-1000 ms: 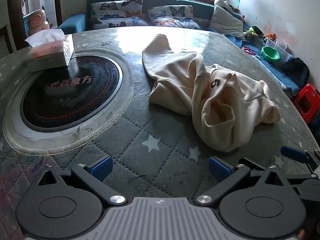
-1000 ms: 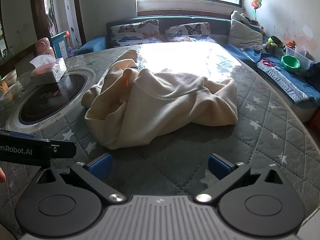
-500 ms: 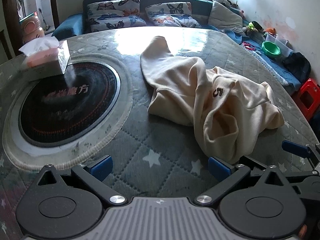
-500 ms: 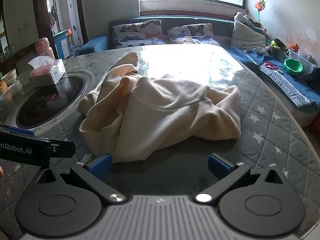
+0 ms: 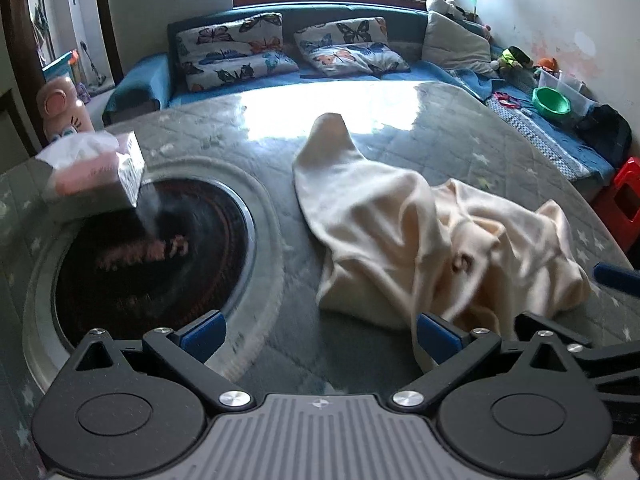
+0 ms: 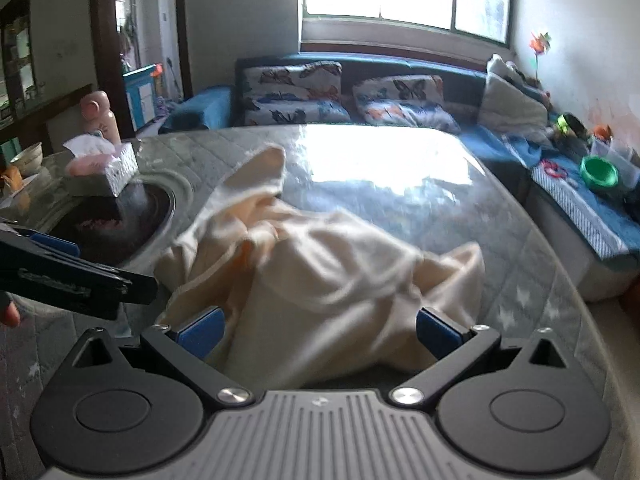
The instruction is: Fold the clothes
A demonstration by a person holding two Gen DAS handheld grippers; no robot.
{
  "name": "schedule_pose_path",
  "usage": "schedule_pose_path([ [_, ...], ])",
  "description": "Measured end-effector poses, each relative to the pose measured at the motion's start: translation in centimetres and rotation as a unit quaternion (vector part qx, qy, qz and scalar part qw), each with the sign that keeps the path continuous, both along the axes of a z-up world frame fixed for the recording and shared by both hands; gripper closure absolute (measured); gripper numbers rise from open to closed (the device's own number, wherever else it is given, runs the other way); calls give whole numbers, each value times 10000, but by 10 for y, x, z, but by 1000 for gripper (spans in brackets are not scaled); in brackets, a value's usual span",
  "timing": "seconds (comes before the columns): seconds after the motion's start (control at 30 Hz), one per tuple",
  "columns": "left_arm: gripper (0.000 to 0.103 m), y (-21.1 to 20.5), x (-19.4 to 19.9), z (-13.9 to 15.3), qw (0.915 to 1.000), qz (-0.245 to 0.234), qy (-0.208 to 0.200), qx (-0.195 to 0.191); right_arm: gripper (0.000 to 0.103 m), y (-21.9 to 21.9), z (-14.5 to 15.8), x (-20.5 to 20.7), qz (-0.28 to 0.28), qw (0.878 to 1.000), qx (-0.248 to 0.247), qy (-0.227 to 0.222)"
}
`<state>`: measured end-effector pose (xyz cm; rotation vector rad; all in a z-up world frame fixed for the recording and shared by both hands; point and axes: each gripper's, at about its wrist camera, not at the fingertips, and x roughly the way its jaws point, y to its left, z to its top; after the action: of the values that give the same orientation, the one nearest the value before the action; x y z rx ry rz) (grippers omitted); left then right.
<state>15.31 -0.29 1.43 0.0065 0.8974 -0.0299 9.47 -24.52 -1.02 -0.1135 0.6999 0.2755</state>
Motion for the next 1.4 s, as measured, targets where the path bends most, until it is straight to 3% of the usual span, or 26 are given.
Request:
schedule_pose_path([
  [0.23, 0, 7, 18, 2, 9999, 81, 0, 99, 0, 10, 14, 17, 301, 9994, 11, -182],
  [0.47, 0, 21, 24, 7, 9995, 282, -119, 124, 3, 27, 18, 30, 956, 9949, 51, -331],
  [0.57, 0, 31, 25, 12, 9985, 465, -221, 157, 13, 39, 13, 40, 1248, 9918, 51, -276],
  [0.63, 0, 40, 25, 17, 9973, 652, -302, 141, 27, 46, 9, 47, 1319, 9911, 66, -187],
  [0.77, 0, 52, 21, 26, 9959, 798, -419, 105, 41, 59, 1, 60, 1497, 9887, 83, -59],
  [0.9, 0, 58, 16, 34, 9954, 805, -503, 109, 79, 70, -13, 74, 1436, 9894, 12, 229],
  [1.0, 0, 63, 11, 40, 9949, 810, -582, 127, 87, 72, -10, 65, 1515, 9881, 142, 219],
  [1.13, 0, 73, 8, 47, 9938, 863, -684, 134, 89, 79, 10, 24, 2107, 9771, 280, -74],
  [1.23, 0, 79, 5, 52, 9927, 940, -752, 118, 89, 91, 19, -16, 2737, 9612, 243, -221],
  [1.4, 0, 77, -1, 53, 9936, 825, -765, 117, 87, 118, 11, -76, 4027, 9153, 102, 73],
])
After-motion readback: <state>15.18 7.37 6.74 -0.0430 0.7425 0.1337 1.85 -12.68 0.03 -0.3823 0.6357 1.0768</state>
